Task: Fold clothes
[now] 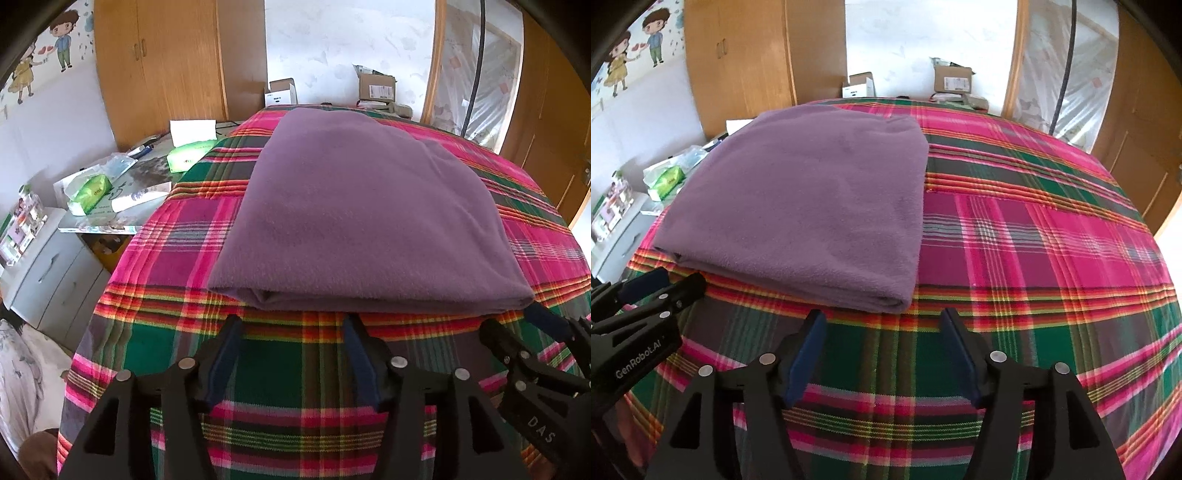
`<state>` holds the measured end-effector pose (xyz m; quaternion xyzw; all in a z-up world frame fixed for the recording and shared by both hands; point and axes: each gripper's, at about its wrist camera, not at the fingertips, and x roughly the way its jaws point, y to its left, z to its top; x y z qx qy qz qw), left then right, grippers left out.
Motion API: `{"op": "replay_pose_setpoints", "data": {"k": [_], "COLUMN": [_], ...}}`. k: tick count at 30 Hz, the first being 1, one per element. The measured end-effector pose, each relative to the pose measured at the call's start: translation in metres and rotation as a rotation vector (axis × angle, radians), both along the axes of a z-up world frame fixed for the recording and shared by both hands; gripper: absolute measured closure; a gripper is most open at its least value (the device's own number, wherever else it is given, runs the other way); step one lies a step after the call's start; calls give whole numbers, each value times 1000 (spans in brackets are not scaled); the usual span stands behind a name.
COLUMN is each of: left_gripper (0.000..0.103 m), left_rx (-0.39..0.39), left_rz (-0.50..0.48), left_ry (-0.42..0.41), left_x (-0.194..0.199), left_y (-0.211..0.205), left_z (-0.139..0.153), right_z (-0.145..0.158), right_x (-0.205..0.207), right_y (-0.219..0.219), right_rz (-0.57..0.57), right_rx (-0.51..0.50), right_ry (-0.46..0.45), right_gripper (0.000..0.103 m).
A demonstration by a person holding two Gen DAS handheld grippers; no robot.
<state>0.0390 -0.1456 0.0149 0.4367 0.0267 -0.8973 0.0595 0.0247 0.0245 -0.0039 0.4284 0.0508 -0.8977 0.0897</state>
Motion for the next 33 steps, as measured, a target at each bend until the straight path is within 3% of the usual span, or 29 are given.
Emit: {"op": "replay_pose_setpoints", "data": {"k": [33], "left_gripper": [34], "left_rx": [12], "left_rz": [24], "left_ry": [4], "left_x": [-1], "left_y": [-5], "left_z": [-2], "right_z": [0], "right_x": [3], "right_y": [-3], "right_rz": [-7], "right_rx": [-3], "right_ry": [-1], "right_gripper": [34]}}
